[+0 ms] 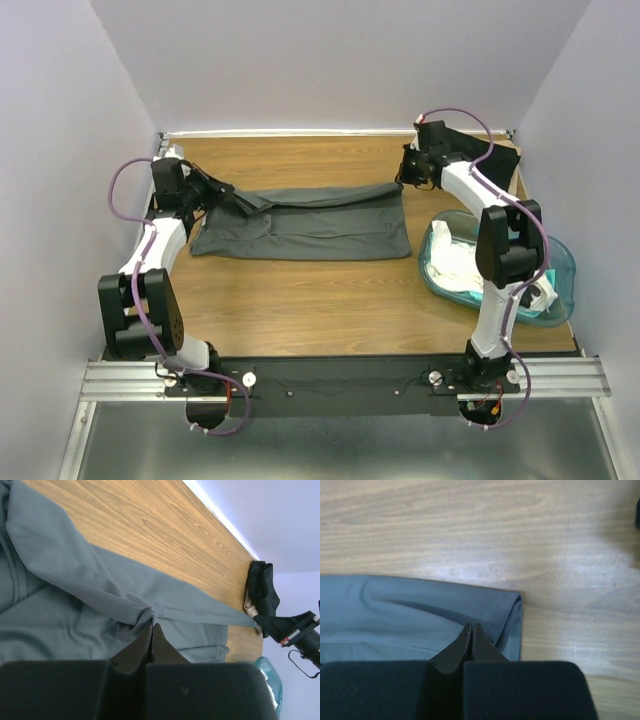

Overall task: Fold and stack the t-shirts
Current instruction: Fold the tshirt

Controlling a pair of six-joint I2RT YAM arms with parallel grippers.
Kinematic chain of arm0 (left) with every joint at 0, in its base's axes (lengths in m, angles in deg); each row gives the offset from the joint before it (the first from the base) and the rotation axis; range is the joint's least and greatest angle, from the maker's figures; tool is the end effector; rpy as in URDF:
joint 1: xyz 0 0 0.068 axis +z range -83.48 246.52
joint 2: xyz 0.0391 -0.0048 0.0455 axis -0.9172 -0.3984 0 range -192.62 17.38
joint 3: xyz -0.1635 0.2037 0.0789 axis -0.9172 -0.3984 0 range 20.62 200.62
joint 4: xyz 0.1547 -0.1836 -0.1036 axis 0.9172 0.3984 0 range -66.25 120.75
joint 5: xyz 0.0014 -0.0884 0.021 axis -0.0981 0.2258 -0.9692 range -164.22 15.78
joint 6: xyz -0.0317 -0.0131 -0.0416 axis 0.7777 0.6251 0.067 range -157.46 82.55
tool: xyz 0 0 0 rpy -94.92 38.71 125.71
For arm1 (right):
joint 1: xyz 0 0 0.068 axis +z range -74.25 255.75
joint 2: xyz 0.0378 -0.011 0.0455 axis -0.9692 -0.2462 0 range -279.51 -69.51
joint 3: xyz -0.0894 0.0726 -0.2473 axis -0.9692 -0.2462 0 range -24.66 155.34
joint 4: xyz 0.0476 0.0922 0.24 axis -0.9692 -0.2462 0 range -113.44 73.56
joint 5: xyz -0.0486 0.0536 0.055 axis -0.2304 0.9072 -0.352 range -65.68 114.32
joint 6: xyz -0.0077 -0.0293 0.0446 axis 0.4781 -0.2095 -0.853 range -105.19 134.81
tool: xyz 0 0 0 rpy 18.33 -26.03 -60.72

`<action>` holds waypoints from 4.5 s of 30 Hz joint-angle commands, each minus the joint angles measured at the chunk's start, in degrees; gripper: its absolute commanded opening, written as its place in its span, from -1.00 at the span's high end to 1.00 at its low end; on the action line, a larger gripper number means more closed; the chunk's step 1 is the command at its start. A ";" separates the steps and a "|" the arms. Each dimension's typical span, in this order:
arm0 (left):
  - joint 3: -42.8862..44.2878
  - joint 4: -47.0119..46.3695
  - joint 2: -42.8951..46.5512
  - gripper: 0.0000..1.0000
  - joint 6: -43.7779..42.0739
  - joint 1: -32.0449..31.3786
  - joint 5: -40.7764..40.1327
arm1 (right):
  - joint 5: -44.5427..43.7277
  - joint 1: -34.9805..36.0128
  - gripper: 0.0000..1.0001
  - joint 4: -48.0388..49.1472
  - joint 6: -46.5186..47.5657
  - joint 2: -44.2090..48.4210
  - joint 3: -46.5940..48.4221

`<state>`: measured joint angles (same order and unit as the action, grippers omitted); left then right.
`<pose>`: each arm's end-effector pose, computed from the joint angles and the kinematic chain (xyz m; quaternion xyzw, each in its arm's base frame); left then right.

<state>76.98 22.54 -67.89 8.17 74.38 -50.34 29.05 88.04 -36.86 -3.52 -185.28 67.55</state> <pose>0.3349 0.0316 0.2612 -0.2811 0.7959 -0.3313 0.4215 0.4508 0.1013 0.2323 0.0323 0.9192 0.1398 0.3666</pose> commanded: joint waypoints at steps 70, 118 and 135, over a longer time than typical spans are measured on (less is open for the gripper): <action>25.99 1.56 -36.80 -0.24 -17.33 6.82 -5.42 | 5.02 -2.19 0.07 2.32 -1.89 -9.13 -0.89; 23.98 -0.63 -32.07 1.00 -15.39 6.29 -9.90 | 0.64 -3.59 0.99 2.14 -4.52 -6.76 -3.61; 17.21 -0.28 -28.72 1.00 -11.35 6.56 -17.11 | 0.10 -3.94 0.99 2.14 -5.14 -5.00 -4.58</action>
<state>94.31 22.89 -98.19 -3.89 80.39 -64.81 31.26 84.74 -34.09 -8.76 -192.58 63.72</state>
